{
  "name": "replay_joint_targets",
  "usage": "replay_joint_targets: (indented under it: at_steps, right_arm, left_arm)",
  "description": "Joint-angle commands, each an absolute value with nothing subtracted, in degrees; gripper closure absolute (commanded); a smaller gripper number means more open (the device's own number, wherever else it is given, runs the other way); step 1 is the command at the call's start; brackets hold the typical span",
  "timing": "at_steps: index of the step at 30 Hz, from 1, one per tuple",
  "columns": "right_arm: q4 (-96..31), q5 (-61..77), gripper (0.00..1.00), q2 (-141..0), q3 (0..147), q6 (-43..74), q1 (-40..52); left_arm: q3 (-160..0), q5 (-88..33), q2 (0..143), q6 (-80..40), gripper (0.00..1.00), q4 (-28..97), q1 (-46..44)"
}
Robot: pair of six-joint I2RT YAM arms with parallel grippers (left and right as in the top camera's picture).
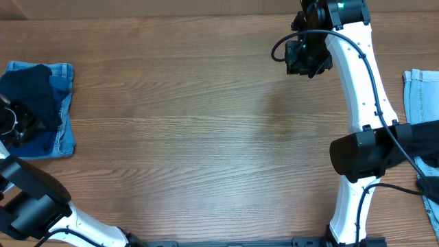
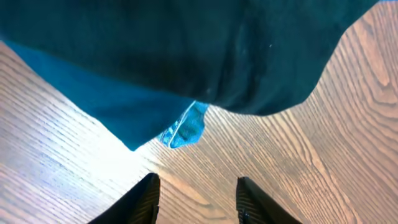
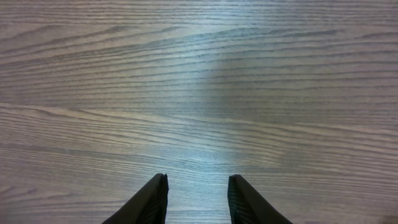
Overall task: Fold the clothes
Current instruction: 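Press the stacked shirt flat with the left gripper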
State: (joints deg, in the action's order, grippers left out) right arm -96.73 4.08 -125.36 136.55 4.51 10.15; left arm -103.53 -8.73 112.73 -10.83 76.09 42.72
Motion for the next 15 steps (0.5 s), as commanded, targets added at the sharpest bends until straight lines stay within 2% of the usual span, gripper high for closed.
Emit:
replay_joint_targets:
  at_steps: [1,4,5,6,7,9,11,15]
  right_arm:
    - [-96.7,4.1,0.57,-123.1,137.9,4.7,9.9]
    - [-96.1,4.1,0.5,-123.1,137.9,4.5,9.9]
    - [-96.1,3.8,0.45,-123.1,137.9,4.5,9.9]
    - [-96.1,3.4,0.41,-123.2,137.9,4.5,9.9]
    - [-95.9,3.4,0.4,-123.2,137.8,4.3,9.9]
    - [-95.9,3.4,0.39,-123.2,137.8,4.3,9.9]
    - [-95.9,3.4,0.39,-123.2,137.8,4.3,9.9]
    - [-96.1,3.5,0.39,-123.2,137.2,4.3,9.9]
  left_arm:
    - [-103.2,-6.9,106.0,-11.6,0.5,76.8,41.9]
    - [-103.1,-7.1,95.0,-11.2,0.43,76.8,40.2]
    - [-101.6,-7.0,90.7,-11.3,0.34,76.7,39.6]
    - [-99.3,-7.0,87.9,-11.9,0.13,76.3,39.6]
    - [-95.5,-6.7,85.0,-12.6,0.0,75.2,39.6]
    - [-84.7,-3.4,79.6,-16.1,0.0,70.1,39.8]
    - [-69.9,-2.0,76.2,-20.1,0.0,58.8,42.2]
    - [-60.6,-12.7,82.2,-16.4,0.0,39.5,46.6]
